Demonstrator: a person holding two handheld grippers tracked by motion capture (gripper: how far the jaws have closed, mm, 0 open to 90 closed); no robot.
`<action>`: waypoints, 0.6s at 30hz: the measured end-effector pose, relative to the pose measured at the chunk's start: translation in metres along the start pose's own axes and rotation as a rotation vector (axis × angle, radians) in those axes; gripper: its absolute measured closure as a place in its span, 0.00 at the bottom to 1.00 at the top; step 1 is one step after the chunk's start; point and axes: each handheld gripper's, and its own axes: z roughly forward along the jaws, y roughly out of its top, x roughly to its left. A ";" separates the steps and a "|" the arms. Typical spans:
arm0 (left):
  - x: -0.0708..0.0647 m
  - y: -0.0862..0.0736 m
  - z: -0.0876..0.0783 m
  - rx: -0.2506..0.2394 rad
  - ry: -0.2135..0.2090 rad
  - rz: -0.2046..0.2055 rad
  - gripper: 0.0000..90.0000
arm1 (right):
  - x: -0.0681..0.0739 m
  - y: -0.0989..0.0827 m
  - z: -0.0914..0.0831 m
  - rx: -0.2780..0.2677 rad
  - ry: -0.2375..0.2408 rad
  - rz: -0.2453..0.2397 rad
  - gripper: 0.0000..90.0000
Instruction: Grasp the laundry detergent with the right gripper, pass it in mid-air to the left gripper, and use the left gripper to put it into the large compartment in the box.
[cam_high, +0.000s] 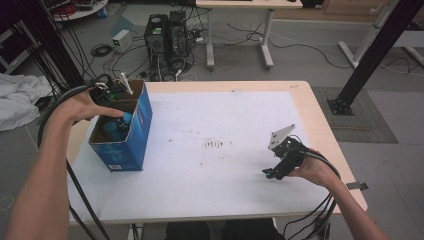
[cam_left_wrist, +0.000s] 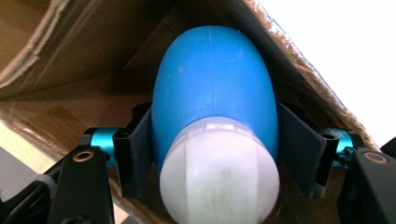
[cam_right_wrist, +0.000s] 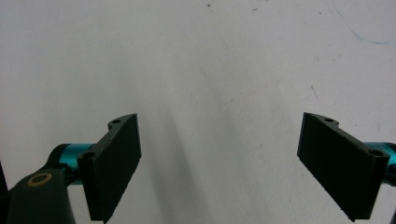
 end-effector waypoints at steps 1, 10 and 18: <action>0.000 0.000 -0.001 0.001 0.001 0.003 0.37 | 0.000 0.000 0.000 -0.001 -0.001 -0.001 0.14; -0.003 0.003 -0.014 0.010 0.022 0.018 0.35 | 0.001 0.001 -0.002 -0.008 -0.005 0.003 0.14; -0.007 0.004 -0.026 0.003 0.041 0.021 0.35 | 0.001 0.000 -0.005 -0.014 -0.011 0.000 0.14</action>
